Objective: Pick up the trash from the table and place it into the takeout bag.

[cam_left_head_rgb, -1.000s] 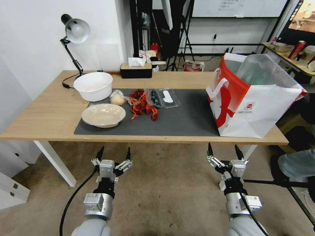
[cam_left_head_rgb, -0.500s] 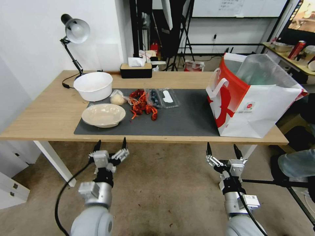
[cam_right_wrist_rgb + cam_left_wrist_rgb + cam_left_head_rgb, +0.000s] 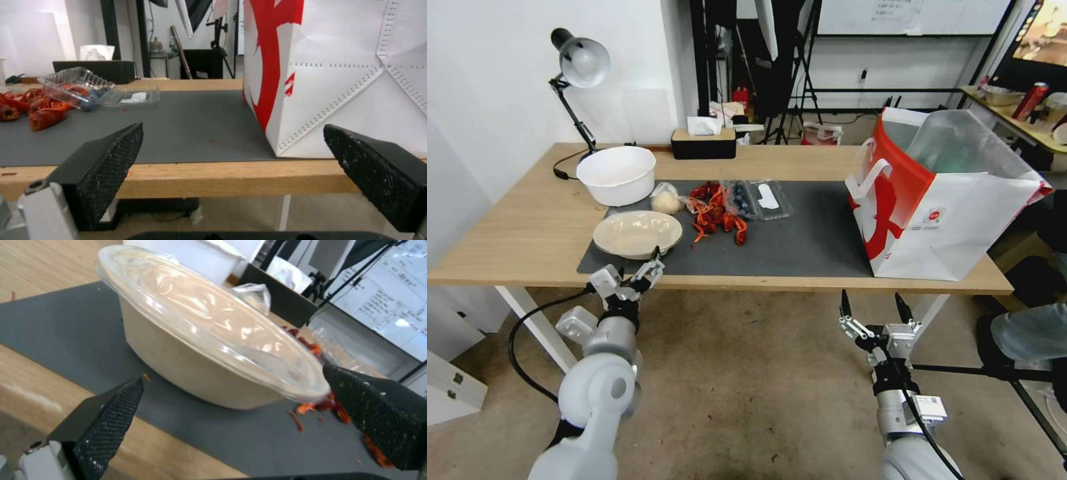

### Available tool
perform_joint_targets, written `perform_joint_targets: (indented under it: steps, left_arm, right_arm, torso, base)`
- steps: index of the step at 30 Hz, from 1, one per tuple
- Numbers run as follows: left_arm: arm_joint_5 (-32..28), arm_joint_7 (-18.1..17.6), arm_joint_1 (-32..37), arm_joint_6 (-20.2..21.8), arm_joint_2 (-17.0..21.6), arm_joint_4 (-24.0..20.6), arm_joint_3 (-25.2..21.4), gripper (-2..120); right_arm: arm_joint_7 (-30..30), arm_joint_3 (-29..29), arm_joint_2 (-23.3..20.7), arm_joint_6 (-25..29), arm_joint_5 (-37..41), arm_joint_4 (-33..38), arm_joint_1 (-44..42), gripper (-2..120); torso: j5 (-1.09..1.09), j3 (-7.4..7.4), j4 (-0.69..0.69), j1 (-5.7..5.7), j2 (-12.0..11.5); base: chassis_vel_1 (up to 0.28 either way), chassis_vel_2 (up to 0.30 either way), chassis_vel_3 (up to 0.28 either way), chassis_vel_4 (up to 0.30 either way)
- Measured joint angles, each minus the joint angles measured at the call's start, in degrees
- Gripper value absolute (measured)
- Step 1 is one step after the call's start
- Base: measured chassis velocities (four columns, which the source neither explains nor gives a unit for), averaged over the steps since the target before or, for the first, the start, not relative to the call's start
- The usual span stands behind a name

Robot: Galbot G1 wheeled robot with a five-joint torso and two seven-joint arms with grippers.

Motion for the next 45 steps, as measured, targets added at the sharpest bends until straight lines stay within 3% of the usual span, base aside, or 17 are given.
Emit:
perform_joint_targets:
  steps: [9, 20, 24, 27, 29, 31, 33, 34, 36, 45]
  left_arm:
    - [-1.8, -1.4, -2.6, 0.4, 2.3, 2.0, -0.3, 99]
    - [-2.5, -4.6, -5.6, 3.0, 4.9, 4.0, -0.2, 89]
    - [-3.1, -5.9, -6.2, 4.6, 5.7, 4.1, -0.3, 77]
    - [-4.0, -7.1, -6.5, 5.8, 6.3, 4.1, -0.3, 62]
    - [-4.4, -7.3, -6.6, 6.0, 6.4, 4.0, -0.3, 58]
    - [-4.8, -7.6, -6.7, 6.3, 6.6, 4.0, -0.3, 47]
    - [-4.8, -7.6, -6.7, 6.3, 6.6, 4.0, -0.3, 47]
    - [-4.9, -7.2, -6.6, 6.1, 6.7, 3.9, -0.3, 36]
    - [-4.8, -6.6, -6.4, 5.7, 6.8, 3.9, -0.3, 29]
    - [-4.0, -2.5, -5.6, 2.2, 7.3, 3.7, -0.3, 4]
  right_arm:
    - [0.2, 0.0, 0.3, 0.0, -0.3, -0.1, -0.1, 100]
    - [0.3, -0.1, 0.9, 0.0, -1.1, -0.4, 0.0, 100]
    - [0.4, -0.1, 0.9, 0.0, -1.4, -0.4, 0.0, 100]
    - [0.4, -0.1, 0.9, 0.0, -1.4, -0.4, 0.0, 100]
    - [0.5, -0.1, 0.9, 0.0, -1.5, -0.4, -0.1, 100]
    - [0.5, -0.1, 1.1, 0.1, -1.7, -0.4, -0.1, 100]
    - [0.5, -0.1, 1.1, 0.1, -1.7, -0.4, -0.1, 100]
    - [0.5, -0.1, 1.1, 0.1, -1.8, -0.4, -0.1, 100]
    - [0.6, -0.1, 1.2, 0.1, -1.8, -0.4, -0.2, 100]
    - [0.6, -0.1, 1.2, 0.2, -2.0, -0.3, -0.5, 100]
  torso:
    - [0.01, -0.01, 0.00, 0.00, 0.0]
    - [0.01, -0.01, 0.00, 0.00, 0.0]
    - [0.02, -0.01, 0.00, 0.00, 0.0]
    - [0.02, -0.01, 0.00, -0.01, 0.0]
    - [0.02, -0.01, 0.00, -0.02, 0.0]
    - [0.01, -0.01, 0.00, -0.01, 0.0]
    - [0.01, -0.01, 0.00, -0.01, 0.0]
    - [0.01, -0.01, 0.00, -0.01, 0.0]
    - [0.01, -0.01, 0.00, -0.01, 0.0]
    - [0.02, -0.01, -0.01, -0.01, 0.0]
  base:
    - [0.000, 0.000, 0.000, 0.000]
    - [0.000, 0.000, 0.000, 0.000]
    - [0.000, 0.000, 0.000, 0.000]
    - [0.000, 0.000, 0.000, 0.000]
    - [0.000, 0.000, 0.000, 0.000]
    - [0.000, 0.000, 0.000, 0.000]
    - [0.000, 0.000, 0.000, 0.000]
    - [0.000, 0.000, 0.000, 0.000]
    - [0.000, 0.000, 0.000, 0.000]
    - [0.000, 0.000, 0.000, 0.000]
